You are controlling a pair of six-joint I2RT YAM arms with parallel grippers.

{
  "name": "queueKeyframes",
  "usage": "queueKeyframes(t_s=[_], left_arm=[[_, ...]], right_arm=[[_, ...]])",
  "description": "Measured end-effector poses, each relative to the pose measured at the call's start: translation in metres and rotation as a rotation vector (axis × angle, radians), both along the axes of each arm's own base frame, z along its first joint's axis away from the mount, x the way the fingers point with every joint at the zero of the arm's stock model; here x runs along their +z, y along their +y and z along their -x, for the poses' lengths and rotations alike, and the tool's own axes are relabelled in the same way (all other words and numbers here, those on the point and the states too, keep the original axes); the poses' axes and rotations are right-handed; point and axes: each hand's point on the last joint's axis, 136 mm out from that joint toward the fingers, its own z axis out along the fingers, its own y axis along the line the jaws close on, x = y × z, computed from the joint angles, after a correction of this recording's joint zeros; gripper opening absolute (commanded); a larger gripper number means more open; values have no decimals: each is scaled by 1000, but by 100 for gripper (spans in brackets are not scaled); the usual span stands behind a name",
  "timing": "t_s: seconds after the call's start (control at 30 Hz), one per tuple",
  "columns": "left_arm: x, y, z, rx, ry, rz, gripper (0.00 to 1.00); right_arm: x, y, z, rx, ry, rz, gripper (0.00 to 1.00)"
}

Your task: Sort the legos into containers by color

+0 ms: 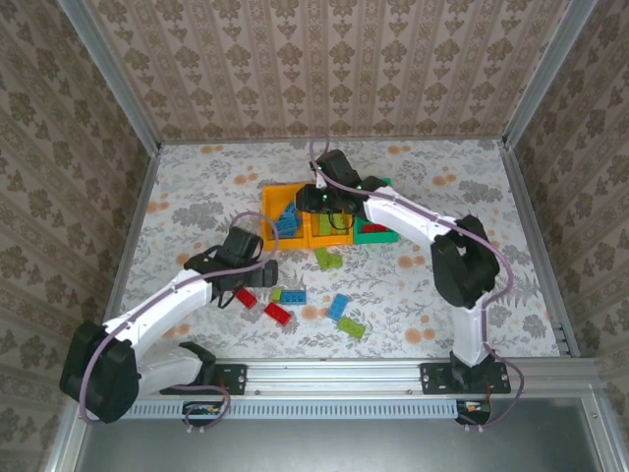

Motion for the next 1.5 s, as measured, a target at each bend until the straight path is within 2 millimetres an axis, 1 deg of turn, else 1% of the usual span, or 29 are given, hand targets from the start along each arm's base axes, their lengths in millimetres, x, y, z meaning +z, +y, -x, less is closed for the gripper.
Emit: queueKeyframes(t_s=[0.1, 0.17, 0.33, 0.4, 0.6, 0.77, 0.9, 1.03, 1.1, 1.2, 1.3, 1.43, 1.5], left_arm=[[-7, 6, 9, 33, 24, 4, 100], [-8, 6, 10, 52, 30, 14, 100], [-12, 6, 12, 90, 52, 34, 100], [-16, 8, 16, 107, 66, 34, 100], [-23, 10, 25, 149, 114, 47, 100], [-31, 13, 34, 197, 150, 65, 100], [-38, 19, 44, 254, 171, 81, 100], [-39, 21, 46, 308, 174, 96, 100], [-41, 22, 46, 330, 173, 102, 100], [-48, 25, 48, 356, 183, 100, 97], [-57, 27, 49, 380, 198, 92, 94], [-60, 30, 48, 409, 201, 86, 83], [-61, 33, 47, 421, 206, 69, 74]], right_arm=[[-15, 14, -10, 11, 34, -18, 26], [-24, 19, -14, 10, 56, -18, 30], [-36, 21, -16, 3, 85, -8, 41], [-36, 21, -16, 1, 88, -7, 45], [-33, 22, -17, -1, 84, -12, 56], [-32, 24, -16, 4, 81, -13, 60], [-31, 26, -15, 11, 72, -16, 62], [-29, 23, -12, 20, 58, -19, 65], [-25, 20, -7, 23, 50, -20, 66], [-14, 15, 0, 33, 28, -24, 67], [5, 8, 10, 42, -8, -35, 67], [33, -6, 20, 45, -73, -45, 68], [41, -13, 24, 44, -96, -45, 69]])
